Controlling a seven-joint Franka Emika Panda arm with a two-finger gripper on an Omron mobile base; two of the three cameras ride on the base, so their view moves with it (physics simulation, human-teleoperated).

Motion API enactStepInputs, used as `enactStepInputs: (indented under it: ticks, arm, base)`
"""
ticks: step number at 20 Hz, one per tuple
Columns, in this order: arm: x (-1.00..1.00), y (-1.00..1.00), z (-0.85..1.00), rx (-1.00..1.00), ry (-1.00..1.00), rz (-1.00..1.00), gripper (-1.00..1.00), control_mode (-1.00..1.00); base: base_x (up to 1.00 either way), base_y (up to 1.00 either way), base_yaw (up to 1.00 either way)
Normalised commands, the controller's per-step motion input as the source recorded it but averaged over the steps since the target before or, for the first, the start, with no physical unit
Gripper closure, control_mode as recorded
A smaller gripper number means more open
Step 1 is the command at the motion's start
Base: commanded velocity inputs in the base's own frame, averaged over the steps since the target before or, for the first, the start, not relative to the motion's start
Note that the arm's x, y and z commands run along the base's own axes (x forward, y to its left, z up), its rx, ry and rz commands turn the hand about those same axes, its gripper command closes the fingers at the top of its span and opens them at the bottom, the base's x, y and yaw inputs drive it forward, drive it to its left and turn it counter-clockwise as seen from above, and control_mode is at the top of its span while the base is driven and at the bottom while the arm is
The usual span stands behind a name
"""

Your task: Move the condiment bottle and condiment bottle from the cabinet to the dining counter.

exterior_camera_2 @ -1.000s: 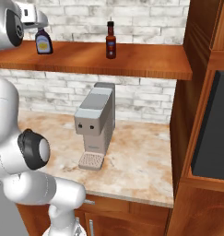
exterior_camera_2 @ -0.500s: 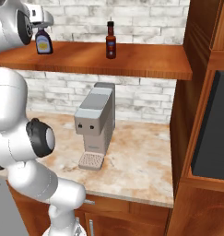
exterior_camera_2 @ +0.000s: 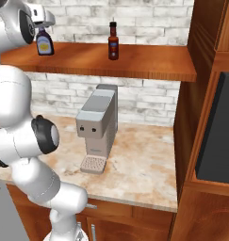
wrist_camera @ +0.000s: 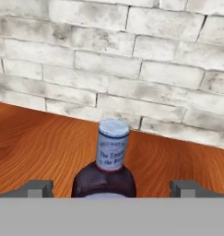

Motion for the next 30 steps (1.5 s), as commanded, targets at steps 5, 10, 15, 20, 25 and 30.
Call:
enactStepInputs:
  ticks: [5, 10, 15, 20, 25, 30]
  arm:
    - [0.26, 0.03, 0.00, -0.01, 0.00, 0.00, -1.00, -1.00]
    - [0.30, 0.01, 0.00, 0.00, 0.01, 0.00, -1.00, -1.00]
    - [0.29, 0.00, 0.00, 0.00, 0.02, 0.00, -1.00, -1.00]
    - [0.09, 0.03, -0.01, 0.00, 0.01, 0.00, 1.00, -1.00]
    - [0.08, 0.04, -0.03, 0.00, 0.04, 0.00, 1.00, -1.00]
    - [-0.08, 0.00, -0.02, 0.00, 0.02, 0.00, 1.00, -1.00]
  base:
    - [0.00, 0.00, 0.00]
    - [0.00, 0.00, 0.00]
    - [0.00, 0.00, 0.00]
    - [0.00, 0.00, 0.00]
    - [0.00, 0.00, 0.00]
    - [0.00, 0.00, 0.00]
